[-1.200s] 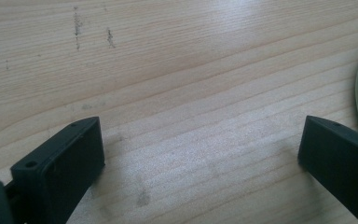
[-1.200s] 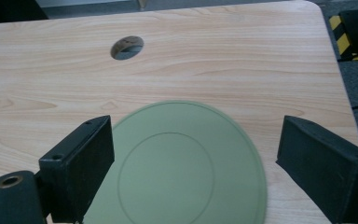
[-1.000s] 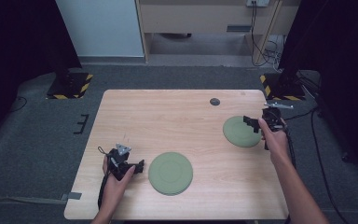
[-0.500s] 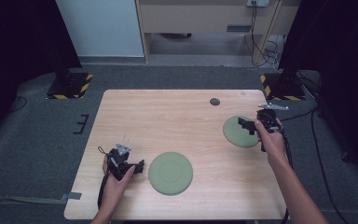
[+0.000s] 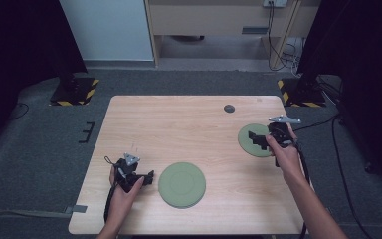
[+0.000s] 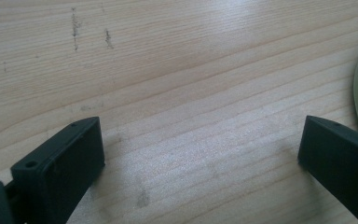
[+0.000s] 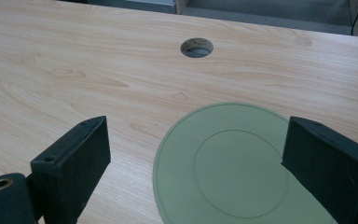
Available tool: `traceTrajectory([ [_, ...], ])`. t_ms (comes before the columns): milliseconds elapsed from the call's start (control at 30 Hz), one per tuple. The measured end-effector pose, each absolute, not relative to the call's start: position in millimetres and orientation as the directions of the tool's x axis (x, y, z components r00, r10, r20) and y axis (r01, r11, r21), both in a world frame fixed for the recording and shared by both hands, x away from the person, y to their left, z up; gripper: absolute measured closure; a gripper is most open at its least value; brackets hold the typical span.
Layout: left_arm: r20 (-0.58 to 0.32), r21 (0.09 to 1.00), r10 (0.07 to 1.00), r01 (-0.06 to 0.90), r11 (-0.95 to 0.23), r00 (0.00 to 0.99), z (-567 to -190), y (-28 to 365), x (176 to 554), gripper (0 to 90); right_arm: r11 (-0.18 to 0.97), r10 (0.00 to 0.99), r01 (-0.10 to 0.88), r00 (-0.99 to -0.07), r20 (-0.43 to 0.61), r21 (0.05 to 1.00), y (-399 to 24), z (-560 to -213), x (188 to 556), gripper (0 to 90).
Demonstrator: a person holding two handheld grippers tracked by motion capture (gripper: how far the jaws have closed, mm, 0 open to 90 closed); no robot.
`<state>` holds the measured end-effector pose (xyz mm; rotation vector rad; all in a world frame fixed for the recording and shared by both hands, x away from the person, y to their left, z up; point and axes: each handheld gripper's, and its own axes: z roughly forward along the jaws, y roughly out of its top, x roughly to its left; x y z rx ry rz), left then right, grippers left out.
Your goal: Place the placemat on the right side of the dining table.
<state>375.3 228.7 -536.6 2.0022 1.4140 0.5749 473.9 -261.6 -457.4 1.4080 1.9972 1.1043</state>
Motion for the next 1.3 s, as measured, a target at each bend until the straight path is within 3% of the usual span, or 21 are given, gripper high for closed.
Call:
traceTrajectory([
  [1300,0.003,0.697,0.939,0.673,-0.249,0.344,-537,229,375,0.0,0.271,0.875,0.543,-0.483,0.031,0.795,-220,-491,435,7.7],
])
